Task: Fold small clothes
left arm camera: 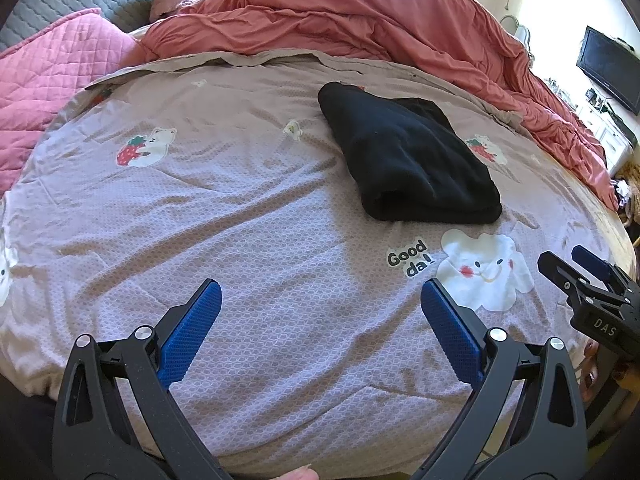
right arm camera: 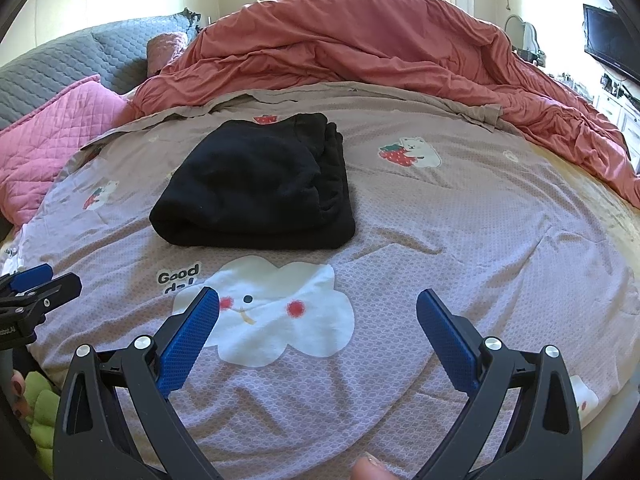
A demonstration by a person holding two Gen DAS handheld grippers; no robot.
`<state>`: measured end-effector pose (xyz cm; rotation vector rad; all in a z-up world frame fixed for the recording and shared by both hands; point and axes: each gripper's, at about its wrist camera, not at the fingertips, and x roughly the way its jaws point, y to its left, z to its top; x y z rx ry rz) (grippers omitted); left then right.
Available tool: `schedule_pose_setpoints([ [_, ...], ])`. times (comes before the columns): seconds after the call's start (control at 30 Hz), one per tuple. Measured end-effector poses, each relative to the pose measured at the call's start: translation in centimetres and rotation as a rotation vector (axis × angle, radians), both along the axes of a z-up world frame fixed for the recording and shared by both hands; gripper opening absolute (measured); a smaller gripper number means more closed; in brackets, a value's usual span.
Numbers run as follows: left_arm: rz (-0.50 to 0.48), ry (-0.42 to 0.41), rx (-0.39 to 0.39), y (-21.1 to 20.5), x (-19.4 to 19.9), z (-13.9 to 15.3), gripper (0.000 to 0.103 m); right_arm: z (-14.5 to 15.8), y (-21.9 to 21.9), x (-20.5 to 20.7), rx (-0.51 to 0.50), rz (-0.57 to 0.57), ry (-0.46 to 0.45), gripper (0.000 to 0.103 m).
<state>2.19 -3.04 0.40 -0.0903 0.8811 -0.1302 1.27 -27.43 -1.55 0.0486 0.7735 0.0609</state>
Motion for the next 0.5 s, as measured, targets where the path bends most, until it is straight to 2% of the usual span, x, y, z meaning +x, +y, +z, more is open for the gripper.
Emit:
schedule_pose_setpoints([
  [0.5,-0.004,-0.003,0.007,-0.22,-0.04,0.2,0.094,-0.02,0.24,0.02,-0.008,0.003,0.007,0.098],
])
